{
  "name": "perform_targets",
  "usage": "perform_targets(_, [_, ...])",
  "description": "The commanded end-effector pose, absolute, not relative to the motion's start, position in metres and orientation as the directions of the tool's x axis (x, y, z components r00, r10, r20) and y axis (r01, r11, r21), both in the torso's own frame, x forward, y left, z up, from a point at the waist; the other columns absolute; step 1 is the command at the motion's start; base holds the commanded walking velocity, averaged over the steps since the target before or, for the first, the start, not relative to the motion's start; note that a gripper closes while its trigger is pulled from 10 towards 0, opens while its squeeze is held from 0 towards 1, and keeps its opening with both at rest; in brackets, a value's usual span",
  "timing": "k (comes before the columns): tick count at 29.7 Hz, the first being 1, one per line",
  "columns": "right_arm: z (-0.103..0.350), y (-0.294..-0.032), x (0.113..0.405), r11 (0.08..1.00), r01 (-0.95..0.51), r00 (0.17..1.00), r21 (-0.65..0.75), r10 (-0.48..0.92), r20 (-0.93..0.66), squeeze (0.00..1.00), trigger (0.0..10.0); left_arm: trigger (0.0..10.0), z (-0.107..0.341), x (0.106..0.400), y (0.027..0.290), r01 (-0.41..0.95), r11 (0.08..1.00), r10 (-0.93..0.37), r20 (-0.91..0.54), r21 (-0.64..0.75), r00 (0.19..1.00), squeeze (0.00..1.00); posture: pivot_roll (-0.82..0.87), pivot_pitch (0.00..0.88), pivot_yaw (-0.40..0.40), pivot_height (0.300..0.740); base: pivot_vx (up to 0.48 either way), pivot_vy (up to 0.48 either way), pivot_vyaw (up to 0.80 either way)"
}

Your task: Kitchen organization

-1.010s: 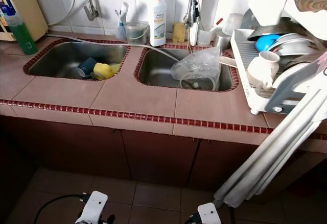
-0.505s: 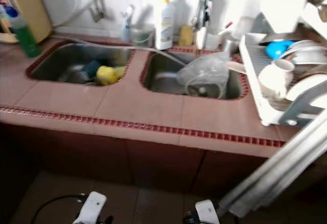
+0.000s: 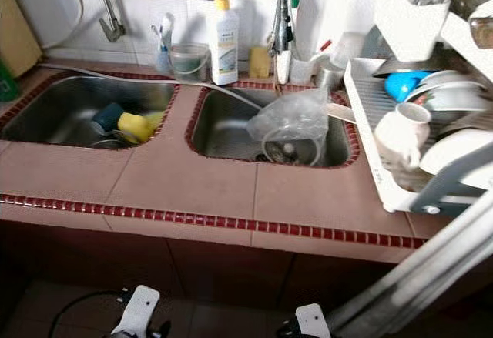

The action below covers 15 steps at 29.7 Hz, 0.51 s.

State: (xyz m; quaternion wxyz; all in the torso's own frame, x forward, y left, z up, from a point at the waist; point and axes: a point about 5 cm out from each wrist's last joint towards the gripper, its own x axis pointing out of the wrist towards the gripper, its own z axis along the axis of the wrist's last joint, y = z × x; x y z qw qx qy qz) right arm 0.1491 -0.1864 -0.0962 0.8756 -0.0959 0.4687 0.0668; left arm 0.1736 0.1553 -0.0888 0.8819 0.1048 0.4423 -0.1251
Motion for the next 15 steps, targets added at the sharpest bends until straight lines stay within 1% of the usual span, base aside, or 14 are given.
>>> perform_targets(1, [-0.0966, -0.1889, 0.1479, 0.972, -0.207, 0.544, -0.109, 0.022, -0.839, 0.00, 10.0, 10.0, -0.0890, 0.1737, 0.1534, 0.312, 0.947, -0.130, -0.807, 0.070, 0.576, 0.00, -0.06, 0.000, -0.006, 0.740, 0.000, 0.000, 0.00])
perform_targets(7, [-0.0960, -0.1871, 0.1500, 0.968, -0.224, 0.546, -0.110, 0.031, -0.837, 0.00, 10.0, 10.0, -0.0875, 0.1758, 0.1547, 0.329, 0.940, -0.132, -0.796, 0.088, 0.590, 0.00, -0.06, 0.000, -0.009, 0.740, 0.000, 0.000, 0.00])
perform_targets(11, [-0.0959, -0.1844, 0.1508, 0.937, -0.323, 0.535, -0.136, 0.062, -0.843, 0.00, 10.0, 10.0, -0.0870, 0.1739, 0.1570, 0.396, 0.909, -0.149, -0.786, 0.129, 0.600, 0.00, -0.07, 0.000, -0.009, 0.740, 0.000, 0.000, 0.00])
perform_targets(14, [-0.0958, -0.1821, 0.1501, 0.883, -0.440, 0.522, -0.161, 0.106, -0.846, 0.00, 10.0, 10.0, -0.0880, 0.1693, 0.1594, 0.451, 0.879, -0.168, -0.786, 0.153, 0.594, 0.00, -0.06, 0.000, -0.017, 0.740, 0.000, 0.000, 0.00])
perform_targets(15, [-0.0958, -0.1821, 0.1501, 0.883, -0.440, 0.522, -0.161, 0.106, -0.846, 0.00, 10.0, 10.0, -0.0880, 0.1693, 0.1594, 0.451, 0.879, -0.168, -0.786, 0.153, 0.594, 0.00, -0.06, 0.000, -0.017, 0.740, 0.000, 0.000, 0.00])
